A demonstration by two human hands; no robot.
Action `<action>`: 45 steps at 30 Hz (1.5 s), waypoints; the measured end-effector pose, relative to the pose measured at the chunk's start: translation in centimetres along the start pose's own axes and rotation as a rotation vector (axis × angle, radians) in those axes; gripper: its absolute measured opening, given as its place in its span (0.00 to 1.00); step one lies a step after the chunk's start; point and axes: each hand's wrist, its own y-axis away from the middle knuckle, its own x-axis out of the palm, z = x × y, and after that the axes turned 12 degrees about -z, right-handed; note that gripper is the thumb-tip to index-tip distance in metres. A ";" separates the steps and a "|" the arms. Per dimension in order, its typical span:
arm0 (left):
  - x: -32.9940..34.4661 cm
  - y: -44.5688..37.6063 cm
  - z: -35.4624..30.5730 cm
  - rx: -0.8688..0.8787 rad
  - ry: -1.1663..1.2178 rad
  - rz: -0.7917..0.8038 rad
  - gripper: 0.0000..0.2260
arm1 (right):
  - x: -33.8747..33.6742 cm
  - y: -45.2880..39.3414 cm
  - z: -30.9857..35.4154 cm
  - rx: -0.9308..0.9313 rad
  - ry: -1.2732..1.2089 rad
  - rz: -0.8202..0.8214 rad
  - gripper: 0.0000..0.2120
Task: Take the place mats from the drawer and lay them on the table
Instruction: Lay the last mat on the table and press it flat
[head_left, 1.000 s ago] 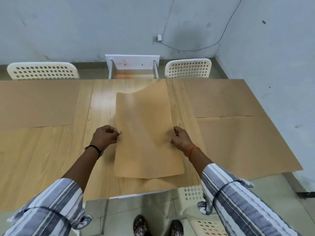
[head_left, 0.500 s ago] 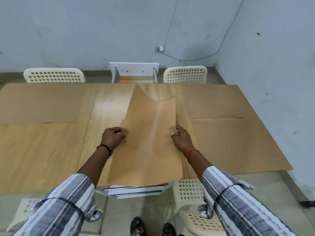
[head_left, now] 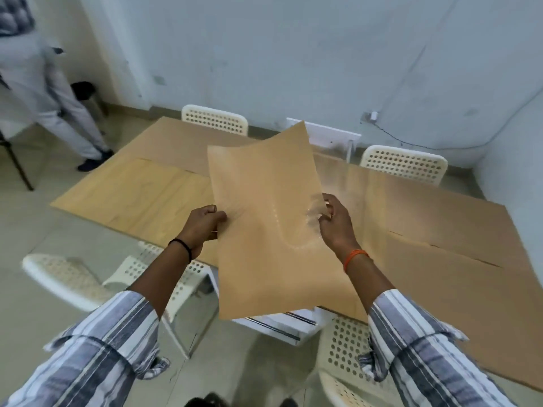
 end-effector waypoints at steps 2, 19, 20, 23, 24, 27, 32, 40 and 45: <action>-2.8 0.4 0.9 -0.012 0.015 -0.021 0.05 | 2.4 0.6 1.4 -0.046 0.041 0.091 0.30; -29.7 -8.1 6.9 -0.235 0.167 -0.047 0.07 | 31.6 4.3 13.1 -0.156 0.303 0.161 0.27; -30.6 -8.8 7.0 -0.248 0.162 -0.030 0.08 | 32.8 4.5 13.3 -0.152 0.322 0.160 0.27; -32.0 -10.7 7.7 -0.283 0.172 -0.013 0.06 | 35.7 4.0 13.9 -0.157 0.368 0.168 0.26; -32.3 -11.3 7.9 -0.299 0.176 -0.016 0.05 | 36.6 3.4 13.9 -0.164 0.375 0.167 0.26; -32.5 -12.4 8.8 -0.349 0.175 -0.023 0.08 | 39.1 1.5 13.5 -0.177 0.398 0.205 0.27; -31.9 -13.2 10.0 -0.423 0.231 -0.008 0.11 | 43.1 -1.2 12.1 -0.152 0.438 0.262 0.27; -31.5 -16.0 12.5 -0.567 0.303 -0.015 0.11 | 49.0 -5.1 10.7 -0.158 0.594 0.311 0.28; -32.4 -17.9 13.7 -0.652 0.244 0.148 0.07 | 51.7 -7.2 10.6 -0.138 0.720 0.368 0.28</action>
